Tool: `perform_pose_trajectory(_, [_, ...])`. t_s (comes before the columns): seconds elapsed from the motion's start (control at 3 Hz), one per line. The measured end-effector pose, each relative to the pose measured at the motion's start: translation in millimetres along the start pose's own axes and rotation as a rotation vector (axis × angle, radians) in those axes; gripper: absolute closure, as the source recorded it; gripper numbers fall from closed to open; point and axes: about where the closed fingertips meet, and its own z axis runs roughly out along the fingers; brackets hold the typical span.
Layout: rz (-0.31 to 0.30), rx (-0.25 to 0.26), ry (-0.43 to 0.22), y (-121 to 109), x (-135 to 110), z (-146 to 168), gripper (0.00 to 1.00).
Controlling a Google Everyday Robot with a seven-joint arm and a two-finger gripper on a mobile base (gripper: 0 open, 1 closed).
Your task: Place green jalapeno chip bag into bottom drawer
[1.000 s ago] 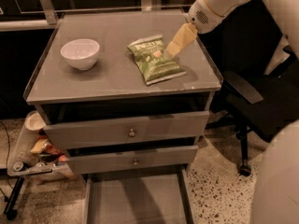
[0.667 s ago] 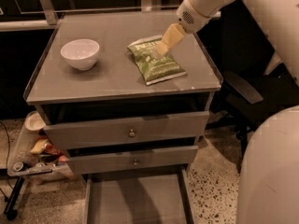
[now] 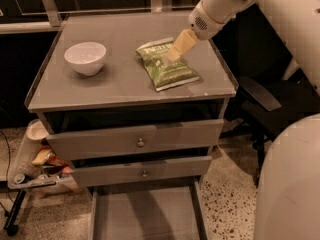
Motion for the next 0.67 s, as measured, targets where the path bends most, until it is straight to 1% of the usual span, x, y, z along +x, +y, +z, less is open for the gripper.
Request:
perform_pose_trajectory(0.33, [0.052,-0.048,0.024,-2,7,42,0.0])
perform_pose_trajectory(0.67, [0.103,-0.087,0.048,-5,12,76,0.0])
